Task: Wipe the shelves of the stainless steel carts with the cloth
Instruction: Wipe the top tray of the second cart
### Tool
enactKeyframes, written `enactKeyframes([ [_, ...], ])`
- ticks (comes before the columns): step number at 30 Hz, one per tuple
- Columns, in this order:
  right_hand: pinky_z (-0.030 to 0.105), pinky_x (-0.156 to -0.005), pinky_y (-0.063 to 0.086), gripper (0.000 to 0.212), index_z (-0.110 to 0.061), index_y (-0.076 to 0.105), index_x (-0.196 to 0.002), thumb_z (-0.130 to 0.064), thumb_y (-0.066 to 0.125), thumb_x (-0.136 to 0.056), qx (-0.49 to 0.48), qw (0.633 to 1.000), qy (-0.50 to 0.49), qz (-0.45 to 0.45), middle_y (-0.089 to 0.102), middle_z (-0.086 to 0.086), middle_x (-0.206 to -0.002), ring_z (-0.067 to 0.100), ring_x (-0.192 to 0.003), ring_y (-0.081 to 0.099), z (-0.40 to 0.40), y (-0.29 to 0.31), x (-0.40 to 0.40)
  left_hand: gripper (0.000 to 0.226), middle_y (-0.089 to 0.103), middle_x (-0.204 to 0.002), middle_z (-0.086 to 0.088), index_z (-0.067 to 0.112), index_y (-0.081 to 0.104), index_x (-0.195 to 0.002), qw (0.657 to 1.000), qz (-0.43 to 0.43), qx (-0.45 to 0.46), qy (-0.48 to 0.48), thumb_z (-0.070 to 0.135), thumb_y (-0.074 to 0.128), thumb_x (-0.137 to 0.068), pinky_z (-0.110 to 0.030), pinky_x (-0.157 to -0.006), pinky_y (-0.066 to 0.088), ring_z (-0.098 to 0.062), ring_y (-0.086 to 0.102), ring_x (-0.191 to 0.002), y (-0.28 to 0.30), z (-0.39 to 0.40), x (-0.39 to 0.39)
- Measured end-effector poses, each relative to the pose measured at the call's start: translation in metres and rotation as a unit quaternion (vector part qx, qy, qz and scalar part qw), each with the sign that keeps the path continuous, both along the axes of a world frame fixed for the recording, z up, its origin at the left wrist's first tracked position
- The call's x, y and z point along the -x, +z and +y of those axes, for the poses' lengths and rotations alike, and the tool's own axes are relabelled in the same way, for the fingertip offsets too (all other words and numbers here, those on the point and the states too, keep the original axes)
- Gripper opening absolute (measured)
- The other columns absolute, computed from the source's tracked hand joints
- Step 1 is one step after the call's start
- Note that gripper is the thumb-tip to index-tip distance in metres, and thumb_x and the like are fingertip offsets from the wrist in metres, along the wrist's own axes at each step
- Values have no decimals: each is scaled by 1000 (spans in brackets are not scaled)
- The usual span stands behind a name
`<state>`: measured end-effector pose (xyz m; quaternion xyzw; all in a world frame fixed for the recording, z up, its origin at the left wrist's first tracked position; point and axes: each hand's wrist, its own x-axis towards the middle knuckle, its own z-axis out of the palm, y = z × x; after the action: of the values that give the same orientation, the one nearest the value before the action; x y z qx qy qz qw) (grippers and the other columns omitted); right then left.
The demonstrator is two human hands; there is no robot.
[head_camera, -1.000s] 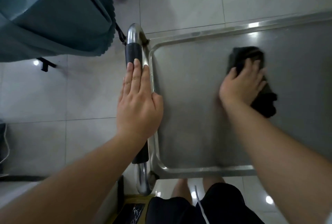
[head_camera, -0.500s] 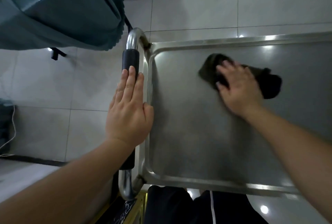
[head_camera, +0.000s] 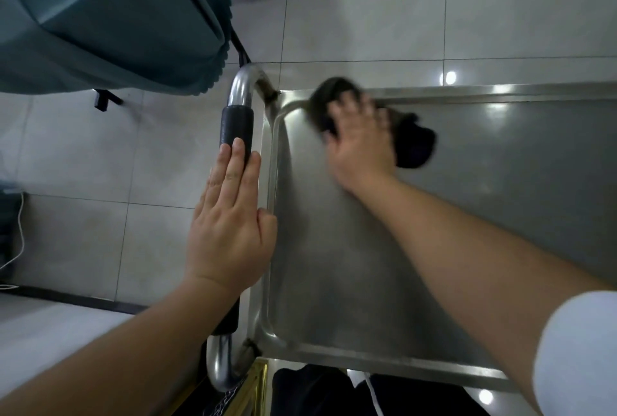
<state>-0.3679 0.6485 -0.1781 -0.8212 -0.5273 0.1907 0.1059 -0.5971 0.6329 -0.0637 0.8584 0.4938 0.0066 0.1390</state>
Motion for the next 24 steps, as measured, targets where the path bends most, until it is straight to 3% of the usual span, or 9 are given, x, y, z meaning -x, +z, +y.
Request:
enactKeyframes([
  [3,46,-130,-2,60,-35,28,-163,-52,37,-106,9,975,221,32,18,-8,-174,19,-162,3,20,4,27,73,4,-177,0,13,26,-167,1000,7,-7,-1,25,39,-97,-24,-128,-8,-11,-6,-163,0,-1,-1],
  [6,43,-131,0,60,-36,28,-163,-54,38,-106,5,967,252,24,19,-10,-173,16,-161,5,12,1,3,72,3,-178,1,15,25,-168,1000,10,-2,-4,26,38,-98,-31,-129,-3,-10,-7,-163,-1,-1,0],
  [9,45,-129,10,61,-29,38,-160,-50,46,-104,-22,989,146,9,29,-2,-171,25,-159,20,-24,-4,-54,71,2,-178,2,17,23,-168,1000,4,-5,-6,28,38,-99,-38,-129,4,-10,-6,-163,-3,0,1],
  [12,50,-127,17,63,-19,41,-159,-46,45,-102,-59,996,-50,-39,33,10,-168,36,-155,27,-76,-11,-120,72,3,-178,1,16,22,-168,1000,2,-9,-4,31,37,-99,-38,-130,4,-11,-6,-163,-4,0,1],
  [16,54,-129,9,67,-23,30,-162,-50,33,-101,-28,943,-328,-58,21,7,-173,34,-159,17,-87,-13,-158,72,7,-178,-3,13,24,-168,1000,-1,-21,-8,29,37,-99,-26,-130,-5,-13,-3,-163,-4,1,0],
  [18,52,-130,6,68,-23,26,-164,-50,31,-101,-19,928,-367,-59,18,5,-174,34,-160,14,-66,-12,-141,71,8,-178,-4,12,25,-167,1000,-7,-23,-10,29,38,-99,-25,-129,-7,-13,-3,-163,-3,1,0],
  [20,53,-129,7,69,-21,27,-164,-48,34,-102,-34,952,-299,-55,19,6,-173,36,-160,14,-45,-13,-110,71,9,-177,-4,12,25,-167,1000,-10,-26,-10,30,38,-100,-25,-129,-7,-13,-3,-163,-4,0,0],
  [24,50,-128,3,68,-23,26,-165,-49,39,-104,-25,997,-67,-22,18,4,-174,33,-160,11,1,-13,-12,70,9,-177,-4,13,25,-167,999,-8,-38,-10,30,38,-100,-26,-130,-6,-13,-3,-163,-6,1,1],
])
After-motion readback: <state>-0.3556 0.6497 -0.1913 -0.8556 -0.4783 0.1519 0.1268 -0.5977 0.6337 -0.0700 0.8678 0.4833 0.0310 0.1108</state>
